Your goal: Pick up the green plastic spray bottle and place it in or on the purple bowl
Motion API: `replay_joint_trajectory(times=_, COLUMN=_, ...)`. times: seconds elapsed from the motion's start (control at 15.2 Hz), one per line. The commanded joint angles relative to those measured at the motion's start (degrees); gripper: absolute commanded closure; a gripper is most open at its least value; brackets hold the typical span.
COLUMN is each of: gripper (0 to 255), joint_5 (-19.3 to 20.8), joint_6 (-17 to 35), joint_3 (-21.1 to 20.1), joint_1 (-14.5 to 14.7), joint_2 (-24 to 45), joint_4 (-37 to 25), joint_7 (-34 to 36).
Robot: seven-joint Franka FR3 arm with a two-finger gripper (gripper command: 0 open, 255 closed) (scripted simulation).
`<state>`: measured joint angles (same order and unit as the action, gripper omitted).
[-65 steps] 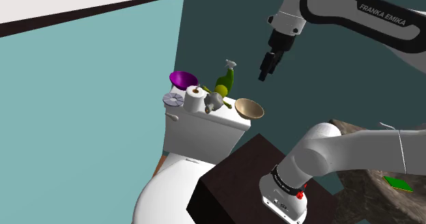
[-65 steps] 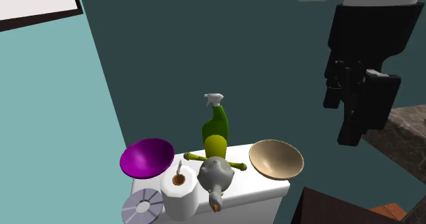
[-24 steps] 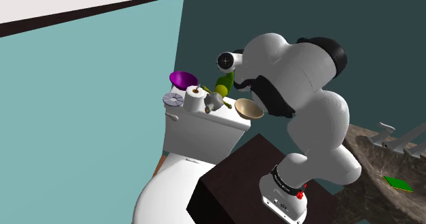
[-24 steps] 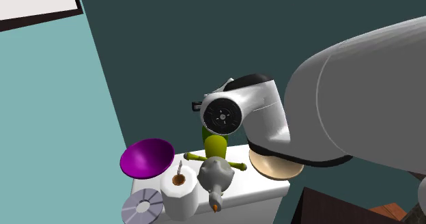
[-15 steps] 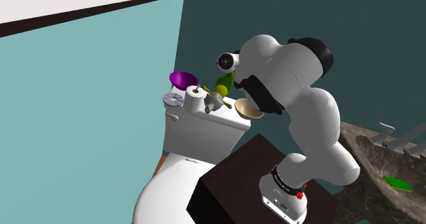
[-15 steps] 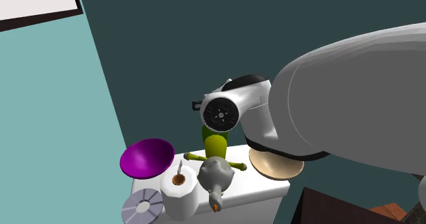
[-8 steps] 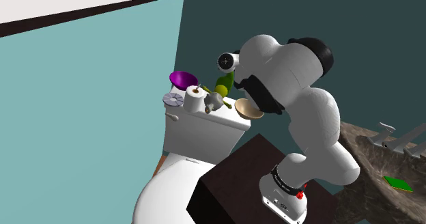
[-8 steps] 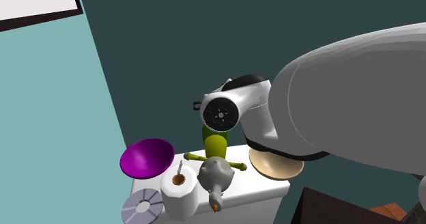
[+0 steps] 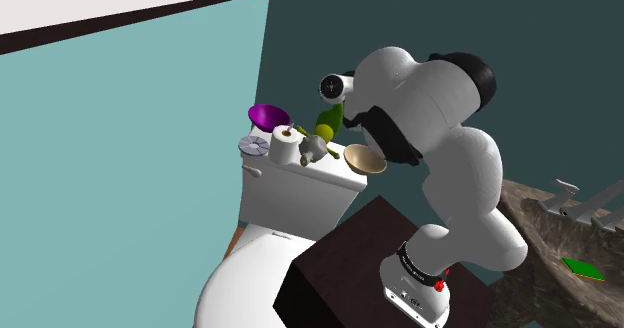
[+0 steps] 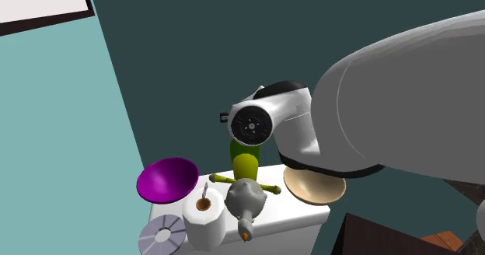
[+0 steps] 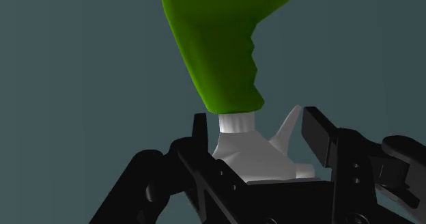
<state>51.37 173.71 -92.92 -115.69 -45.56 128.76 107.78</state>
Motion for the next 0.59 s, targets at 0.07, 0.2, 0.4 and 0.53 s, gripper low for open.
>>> replay_joint_trajectory(times=0.07, gripper=255, joint_5=0.2, joint_6=-1.8, joint_3=1.4, joint_1=1.4, joint_2=2.5, joint_4=-0.2, joint_7=-2.1)
replay_joint_trajectory(times=0.2, gripper=255, joint_5=0.2, joint_6=-3.0, joint_3=2.4, joint_1=2.4, joint_2=4.1, joint_4=-0.4, joint_7=-3.4)
replay_joint_trajectory(times=0.4, gripper=255, joint_5=0.2, joint_6=-4.7, joint_3=4.0, joint_1=4.0, joint_2=6.4, joint_4=-0.8, joint_7=-5.5)
replay_joint_trajectory(times=0.53, gripper=255, joint_5=0.1, joint_6=-6.0, joint_3=5.1, joint_1=5.2, joint_2=7.9, joint_4=-1.1, joint_7=-6.9)
